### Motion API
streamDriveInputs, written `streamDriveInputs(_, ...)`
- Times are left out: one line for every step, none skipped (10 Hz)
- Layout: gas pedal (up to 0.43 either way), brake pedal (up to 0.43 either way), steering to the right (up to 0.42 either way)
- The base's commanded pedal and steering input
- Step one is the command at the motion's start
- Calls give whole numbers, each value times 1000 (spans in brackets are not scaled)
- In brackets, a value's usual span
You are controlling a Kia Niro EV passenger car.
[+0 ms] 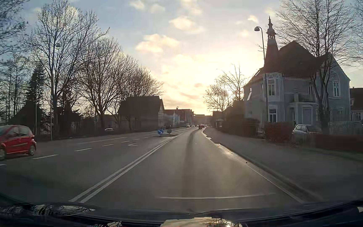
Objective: Follow the waypoints while adhering to traffic rules and regulations
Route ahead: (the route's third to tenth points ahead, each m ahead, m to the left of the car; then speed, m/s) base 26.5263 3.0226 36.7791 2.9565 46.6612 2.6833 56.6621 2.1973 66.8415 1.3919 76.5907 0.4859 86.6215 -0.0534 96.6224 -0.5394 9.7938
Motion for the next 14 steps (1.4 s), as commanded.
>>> streamDriveInputs(209, 0, -5)
streamDriveInputs(209, 0, -5)
streamDriveInputs(220, 0, -5)
streamDriveInputs(220, 0, -4)
streamDriveInputs(220, 0, 0)
streamDriveInputs(220, 0, 4)
streamDriveInputs(220, 0, 4)
streamDriveInputs(220, 0, 4)
streamDriveInputs(220, 0, 4)
streamDriveInputs(220, 0, 4)
streamDriveInputs(220, 0, 4)
streamDriveInputs(220, 0, 4)
streamDriveInputs(220, 0, 4)
streamDriveInputs(220, 0, 5)
